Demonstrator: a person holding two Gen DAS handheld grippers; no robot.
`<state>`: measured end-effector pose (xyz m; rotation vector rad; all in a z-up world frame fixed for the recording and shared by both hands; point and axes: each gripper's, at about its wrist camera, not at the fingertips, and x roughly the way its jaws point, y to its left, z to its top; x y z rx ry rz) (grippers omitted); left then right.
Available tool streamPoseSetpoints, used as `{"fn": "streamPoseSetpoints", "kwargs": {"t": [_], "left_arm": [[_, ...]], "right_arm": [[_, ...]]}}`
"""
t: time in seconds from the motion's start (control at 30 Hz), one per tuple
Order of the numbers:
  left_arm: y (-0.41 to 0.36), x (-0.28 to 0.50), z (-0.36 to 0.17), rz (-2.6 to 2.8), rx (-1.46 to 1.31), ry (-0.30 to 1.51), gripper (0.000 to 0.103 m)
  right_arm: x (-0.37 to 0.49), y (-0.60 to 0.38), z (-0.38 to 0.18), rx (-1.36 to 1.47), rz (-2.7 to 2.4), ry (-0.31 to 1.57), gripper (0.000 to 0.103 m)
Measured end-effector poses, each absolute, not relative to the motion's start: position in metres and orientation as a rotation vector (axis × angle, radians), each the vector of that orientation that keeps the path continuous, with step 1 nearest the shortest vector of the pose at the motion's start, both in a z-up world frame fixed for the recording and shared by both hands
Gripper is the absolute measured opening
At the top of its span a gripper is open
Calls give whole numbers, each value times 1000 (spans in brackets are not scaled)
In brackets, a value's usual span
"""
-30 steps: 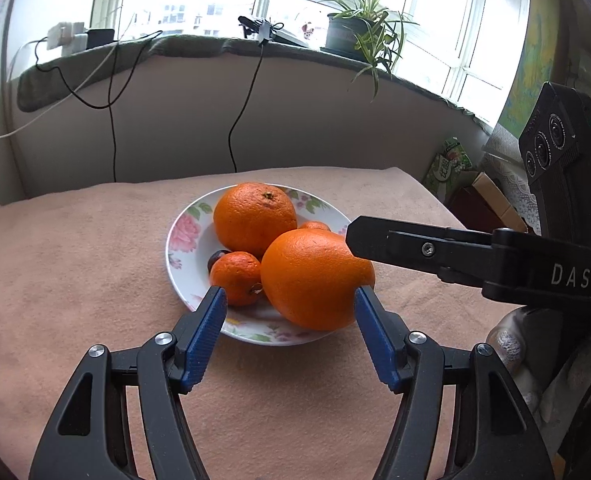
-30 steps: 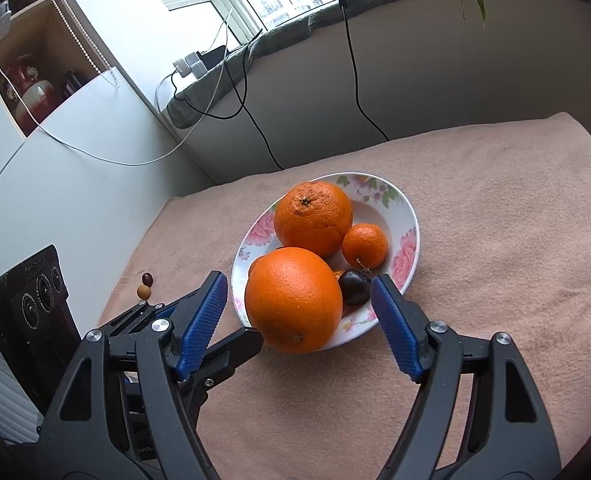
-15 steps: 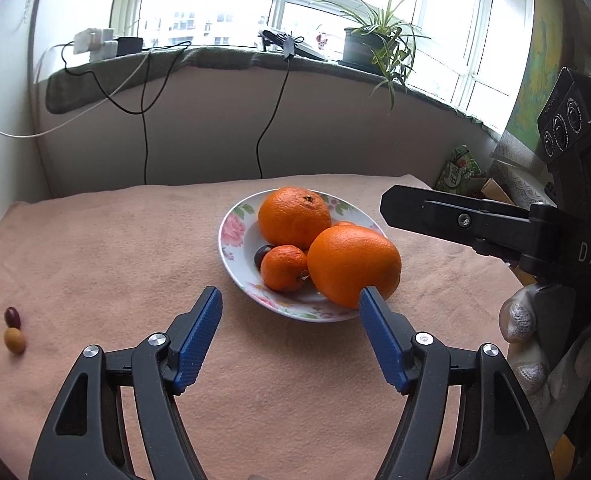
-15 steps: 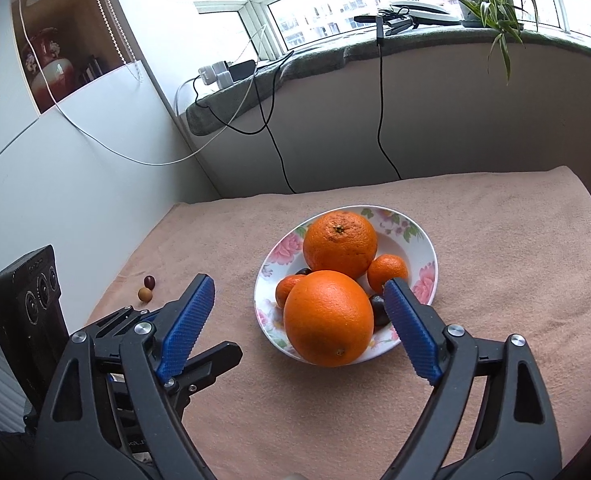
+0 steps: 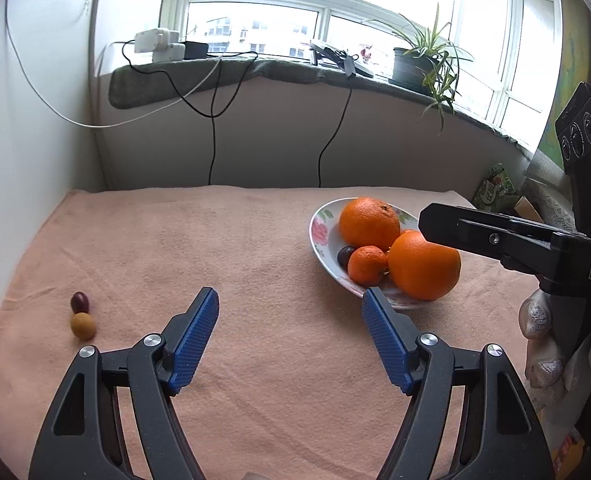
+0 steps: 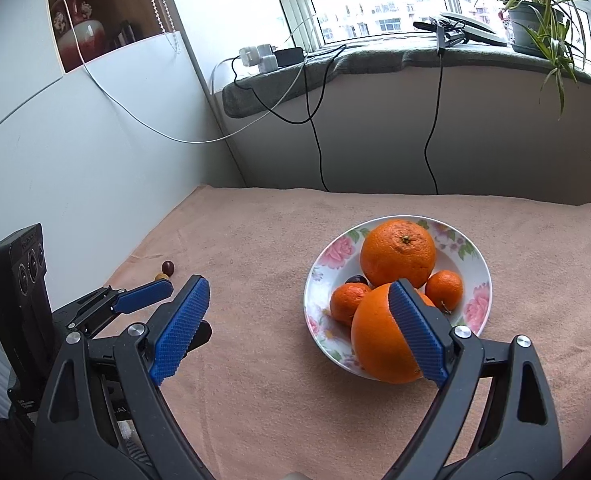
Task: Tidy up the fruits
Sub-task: 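Move both tools toward the kiwi and cherry on the towel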
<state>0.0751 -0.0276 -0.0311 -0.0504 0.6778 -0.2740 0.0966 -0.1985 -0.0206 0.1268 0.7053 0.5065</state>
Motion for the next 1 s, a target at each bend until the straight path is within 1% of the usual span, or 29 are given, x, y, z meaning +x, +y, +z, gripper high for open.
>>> {"fn": "streamPoseSetpoints", "kwargs": {"t": [0.6,0.83,1.0], "left_arm": [[38,65,-36,-150,-118,674,74],[70,60,-45,-103,-151,690,74],[93,59,-56,-62,-178,711,74]], "right_arm": [[110,-127,-21,55,619,737,93],[119,-96,-23,20,672,752,93],[132,-71,-31,31,734,800,93]]}}
